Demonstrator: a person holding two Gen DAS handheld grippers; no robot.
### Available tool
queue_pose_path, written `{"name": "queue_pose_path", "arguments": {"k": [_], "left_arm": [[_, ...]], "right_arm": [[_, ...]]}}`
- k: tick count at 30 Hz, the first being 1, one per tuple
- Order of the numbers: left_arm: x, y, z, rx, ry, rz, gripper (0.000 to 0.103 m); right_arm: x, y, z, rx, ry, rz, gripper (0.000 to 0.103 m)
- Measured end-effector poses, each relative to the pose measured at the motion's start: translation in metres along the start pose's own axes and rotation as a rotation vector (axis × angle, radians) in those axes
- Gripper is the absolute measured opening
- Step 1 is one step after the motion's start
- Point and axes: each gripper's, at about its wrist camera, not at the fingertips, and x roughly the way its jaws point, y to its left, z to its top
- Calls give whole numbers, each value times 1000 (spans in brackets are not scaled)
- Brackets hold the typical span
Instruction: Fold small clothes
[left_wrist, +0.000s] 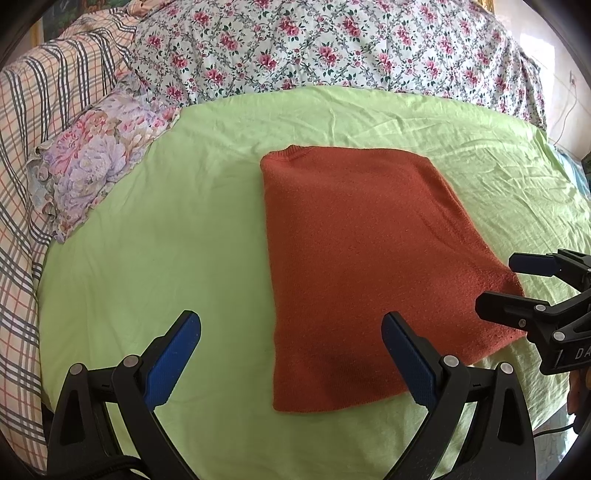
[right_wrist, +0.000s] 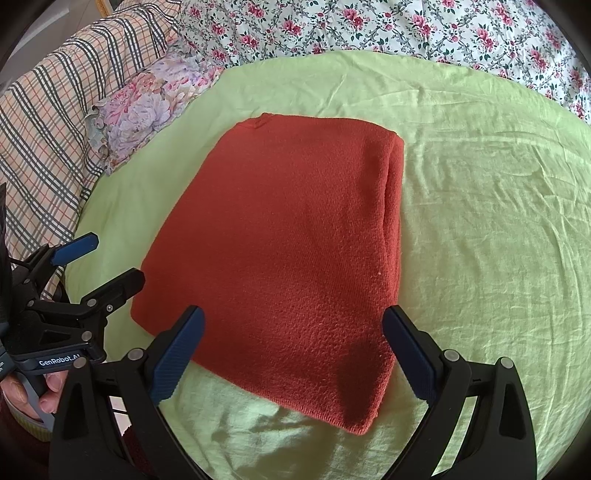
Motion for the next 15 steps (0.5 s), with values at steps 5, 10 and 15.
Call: {"name": "queue_pose_path", "arguments": {"k": [5,10,15], "left_arm": [[0,0,0,-1,1,-3,99],[0,-1,1,1,0,-5,99],[0,-2,1,-3,3,-7,99]], "right_arm": [[-1,0,0,1,0,-1,97],[-1,1,0,3,-1,0,97],[-2,1,0,3,-1,-2,97]]}}
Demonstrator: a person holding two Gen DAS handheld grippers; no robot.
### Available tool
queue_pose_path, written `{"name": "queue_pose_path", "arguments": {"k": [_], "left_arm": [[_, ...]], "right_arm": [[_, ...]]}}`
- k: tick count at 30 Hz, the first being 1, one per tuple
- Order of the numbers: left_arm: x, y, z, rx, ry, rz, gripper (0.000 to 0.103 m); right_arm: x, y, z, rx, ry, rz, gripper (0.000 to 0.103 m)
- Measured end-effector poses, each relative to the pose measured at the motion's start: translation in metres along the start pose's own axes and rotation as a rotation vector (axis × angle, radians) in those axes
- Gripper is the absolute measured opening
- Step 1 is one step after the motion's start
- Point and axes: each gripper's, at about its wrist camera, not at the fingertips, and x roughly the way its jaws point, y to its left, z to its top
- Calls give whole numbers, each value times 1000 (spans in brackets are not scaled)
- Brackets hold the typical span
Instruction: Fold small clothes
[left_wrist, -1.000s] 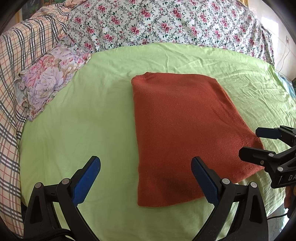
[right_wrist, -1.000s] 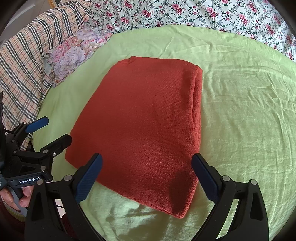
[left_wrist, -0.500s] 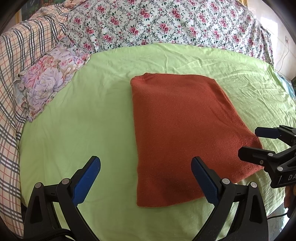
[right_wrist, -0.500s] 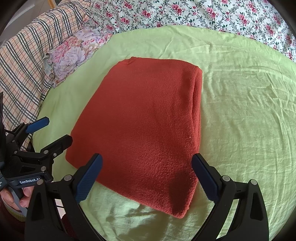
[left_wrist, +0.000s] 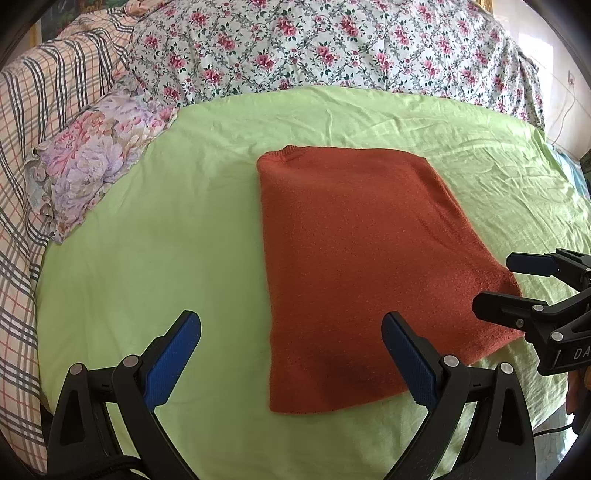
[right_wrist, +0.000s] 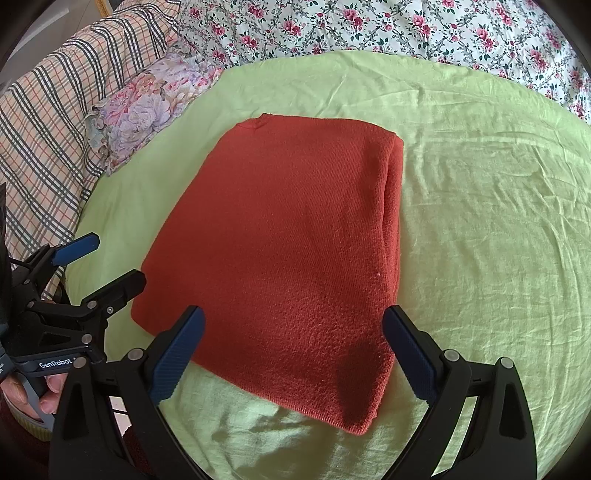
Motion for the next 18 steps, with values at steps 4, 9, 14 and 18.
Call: {"name": "queue_pose_path", "arguments": {"k": [4,9,14,18], "left_arm": [[1,-2,0,-1,2,-5,99],[1,-2,0,1,1,-7,99],[1,0,1,-1,2,-10,99],[1,0,1,1,0,-10,99]], "right_arm": [[0,0,0,-1,0,0,97],[0,0,0,0,-1,0,97],[-1,2,0,4,-3,0,97],[-2,3,0,9,-3,-2,97]]}}
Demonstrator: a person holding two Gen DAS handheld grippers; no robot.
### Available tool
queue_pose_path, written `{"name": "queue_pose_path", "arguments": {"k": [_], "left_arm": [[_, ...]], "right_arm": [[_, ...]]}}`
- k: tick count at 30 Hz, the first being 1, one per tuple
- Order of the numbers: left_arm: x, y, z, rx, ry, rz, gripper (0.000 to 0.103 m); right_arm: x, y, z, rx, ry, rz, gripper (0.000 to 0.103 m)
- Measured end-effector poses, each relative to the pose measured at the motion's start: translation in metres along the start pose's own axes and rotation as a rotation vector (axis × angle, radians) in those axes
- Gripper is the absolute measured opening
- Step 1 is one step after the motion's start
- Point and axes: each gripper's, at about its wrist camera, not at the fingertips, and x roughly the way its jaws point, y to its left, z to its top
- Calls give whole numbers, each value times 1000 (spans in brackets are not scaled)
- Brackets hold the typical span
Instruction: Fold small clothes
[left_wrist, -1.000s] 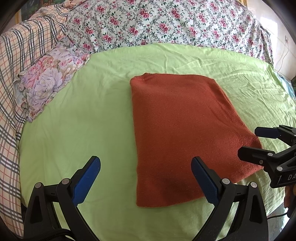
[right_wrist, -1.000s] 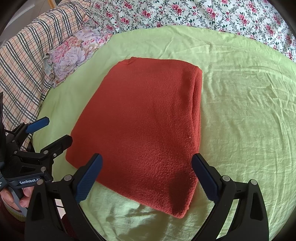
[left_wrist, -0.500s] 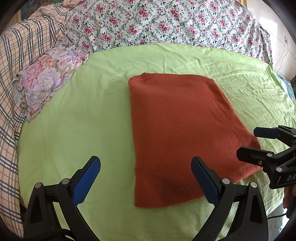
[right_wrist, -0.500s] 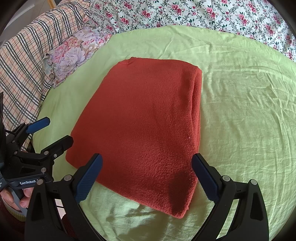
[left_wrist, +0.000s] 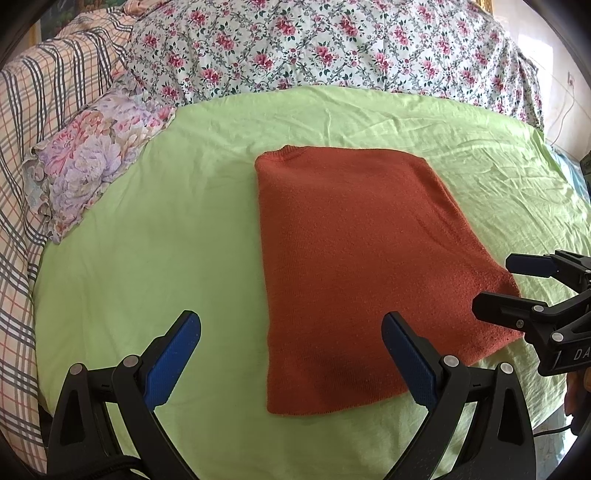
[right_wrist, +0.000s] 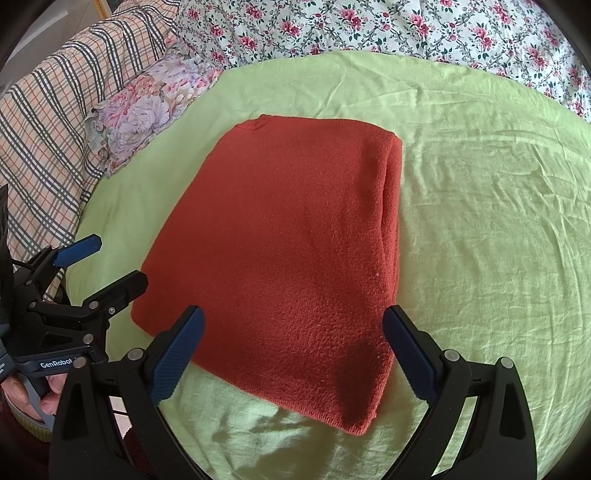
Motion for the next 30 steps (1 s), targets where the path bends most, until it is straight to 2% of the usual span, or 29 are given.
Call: {"name": "queue_pose_path", "arguments": {"k": [30], "left_arm": [[-2,-1,1,-6,-2,-2,99]], "right_arm": [[-1,0,0,2,-4,2,97]]}}
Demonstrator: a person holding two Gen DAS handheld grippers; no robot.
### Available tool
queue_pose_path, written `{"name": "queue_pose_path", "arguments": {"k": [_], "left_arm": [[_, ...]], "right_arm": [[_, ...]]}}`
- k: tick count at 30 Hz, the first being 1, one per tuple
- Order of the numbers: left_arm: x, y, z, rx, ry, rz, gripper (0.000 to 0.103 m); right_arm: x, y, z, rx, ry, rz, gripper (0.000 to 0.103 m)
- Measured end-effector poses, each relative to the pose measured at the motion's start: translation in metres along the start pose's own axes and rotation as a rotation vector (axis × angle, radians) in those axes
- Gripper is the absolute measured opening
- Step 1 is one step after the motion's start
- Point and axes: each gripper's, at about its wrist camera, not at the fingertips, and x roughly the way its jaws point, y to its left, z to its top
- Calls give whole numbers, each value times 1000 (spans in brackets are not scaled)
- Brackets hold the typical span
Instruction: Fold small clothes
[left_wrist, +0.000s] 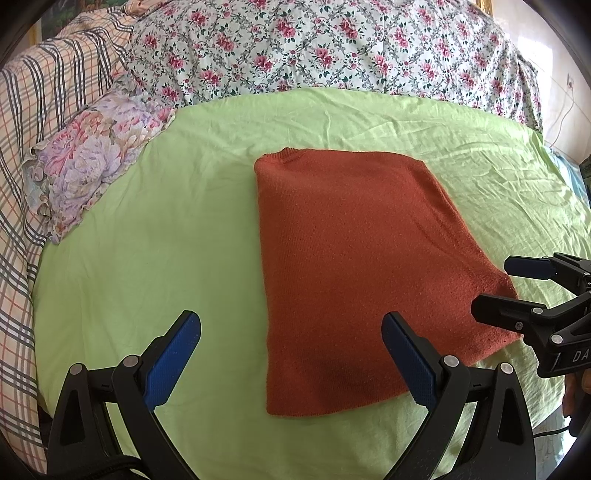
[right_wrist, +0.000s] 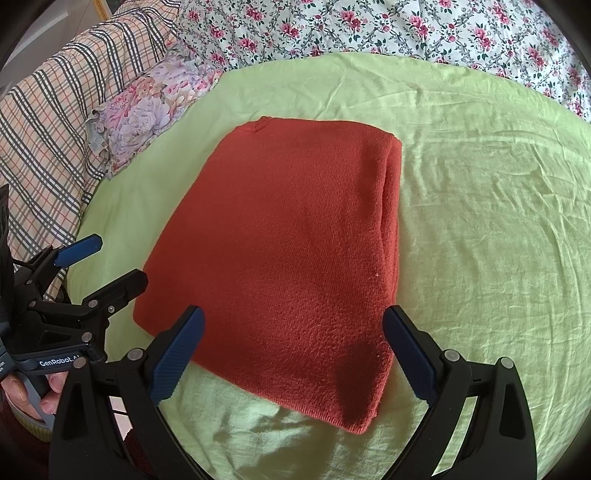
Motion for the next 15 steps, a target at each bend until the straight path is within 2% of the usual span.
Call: {"name": "queue_pose_path", "arguments": {"k": [15], "left_arm": [[1,-2,4,6,-19,-2,99]], "right_arm": [[-5,0,2,4,-12,4,97]]}}
